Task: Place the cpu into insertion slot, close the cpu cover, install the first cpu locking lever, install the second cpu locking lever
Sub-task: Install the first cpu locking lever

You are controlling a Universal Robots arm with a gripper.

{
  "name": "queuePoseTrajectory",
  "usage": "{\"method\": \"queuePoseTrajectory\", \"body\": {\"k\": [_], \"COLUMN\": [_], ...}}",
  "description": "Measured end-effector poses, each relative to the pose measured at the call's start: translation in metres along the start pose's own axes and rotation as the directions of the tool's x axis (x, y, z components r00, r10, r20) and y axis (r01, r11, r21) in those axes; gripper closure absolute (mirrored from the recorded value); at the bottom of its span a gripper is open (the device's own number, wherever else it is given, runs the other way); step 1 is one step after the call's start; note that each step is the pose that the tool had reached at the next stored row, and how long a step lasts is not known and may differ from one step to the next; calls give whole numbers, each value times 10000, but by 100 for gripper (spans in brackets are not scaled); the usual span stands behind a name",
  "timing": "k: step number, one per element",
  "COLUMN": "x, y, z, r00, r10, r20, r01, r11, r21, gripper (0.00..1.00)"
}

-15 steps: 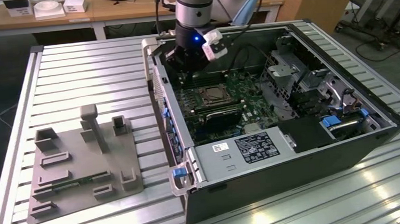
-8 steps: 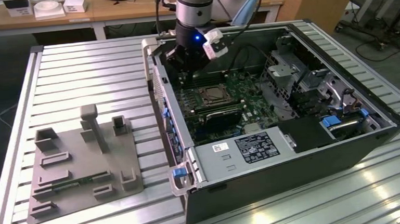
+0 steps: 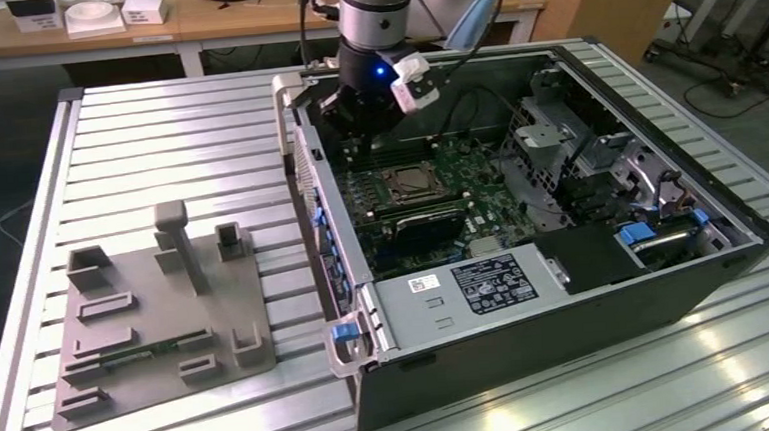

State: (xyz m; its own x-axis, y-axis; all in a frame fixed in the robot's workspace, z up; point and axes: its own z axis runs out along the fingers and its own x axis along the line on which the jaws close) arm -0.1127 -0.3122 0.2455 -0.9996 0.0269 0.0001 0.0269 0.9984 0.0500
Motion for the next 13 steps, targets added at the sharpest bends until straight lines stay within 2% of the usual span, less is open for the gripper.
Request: {"method": "queuePoseTrajectory", "body": {"k": [7,13], "x": [49,59], "y": [2,19], "z": [-25,-27], "r00": [10000,9999], "r10": [-32,-164], "r20": [10,2], "r01": [32,164], "r11": [10000,9999], "r21": [-2,-1], "gripper": [90,90]}}
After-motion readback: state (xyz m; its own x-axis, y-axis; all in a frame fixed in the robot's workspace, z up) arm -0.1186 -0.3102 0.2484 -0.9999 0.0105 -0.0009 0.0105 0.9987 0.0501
